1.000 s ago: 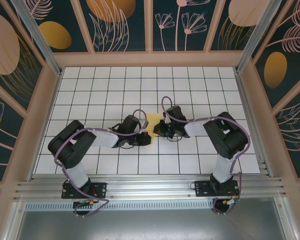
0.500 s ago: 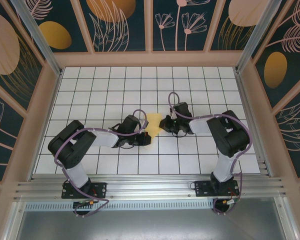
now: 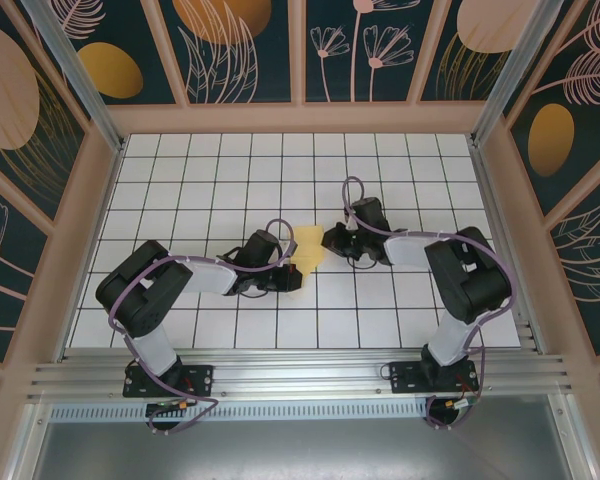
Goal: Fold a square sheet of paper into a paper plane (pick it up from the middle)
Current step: Third fold the triangle at the center of the table.
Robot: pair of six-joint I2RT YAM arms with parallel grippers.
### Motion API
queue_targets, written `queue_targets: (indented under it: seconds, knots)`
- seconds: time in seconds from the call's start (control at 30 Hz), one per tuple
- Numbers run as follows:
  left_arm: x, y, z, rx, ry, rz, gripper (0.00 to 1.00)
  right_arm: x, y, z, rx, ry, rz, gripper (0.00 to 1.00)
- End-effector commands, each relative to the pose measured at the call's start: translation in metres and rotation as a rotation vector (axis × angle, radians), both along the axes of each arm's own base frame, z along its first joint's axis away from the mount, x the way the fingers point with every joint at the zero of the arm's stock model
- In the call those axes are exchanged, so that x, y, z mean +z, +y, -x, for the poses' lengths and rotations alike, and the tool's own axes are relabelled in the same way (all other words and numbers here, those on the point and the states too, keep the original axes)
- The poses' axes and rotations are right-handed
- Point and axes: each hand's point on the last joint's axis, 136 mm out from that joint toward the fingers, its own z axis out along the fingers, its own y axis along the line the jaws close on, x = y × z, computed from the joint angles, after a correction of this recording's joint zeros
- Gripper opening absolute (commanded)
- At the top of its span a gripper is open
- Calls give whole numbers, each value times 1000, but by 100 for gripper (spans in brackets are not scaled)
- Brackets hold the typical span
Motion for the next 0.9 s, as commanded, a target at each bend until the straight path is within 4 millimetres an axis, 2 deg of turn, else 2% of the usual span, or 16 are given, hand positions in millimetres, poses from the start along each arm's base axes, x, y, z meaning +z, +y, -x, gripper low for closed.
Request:
queue_targets:
  seconds: [0.0, 0.1, 0.23, 0.5, 0.6, 0.73, 0.87]
  knots:
    - [-37, 25, 24, -5, 111, -129, 3, 17, 23, 8, 70, -37, -26, 10]
    - [-36, 25, 23, -6, 110, -132, 3, 9, 37, 19, 107, -17, -24, 9]
    - [-36, 24, 23, -7, 109, -131, 3, -6, 46, 29, 129, 17, -26, 8]
    - [-22, 18, 18, -6, 93, -95, 7, -49, 33, 35, 96, 94, 69, 6]
    - [-3, 9, 14, -8, 77, -43, 10, -60, 28, 38, 84, 115, 99, 5]
    - [49, -9, 3, -10, 21, 82, 16, -63, 25, 41, 70, 126, 98, 5]
    - [79, -21, -9, 11, 36, 216, 17, -64, 23, 42, 62, 130, 104, 4]
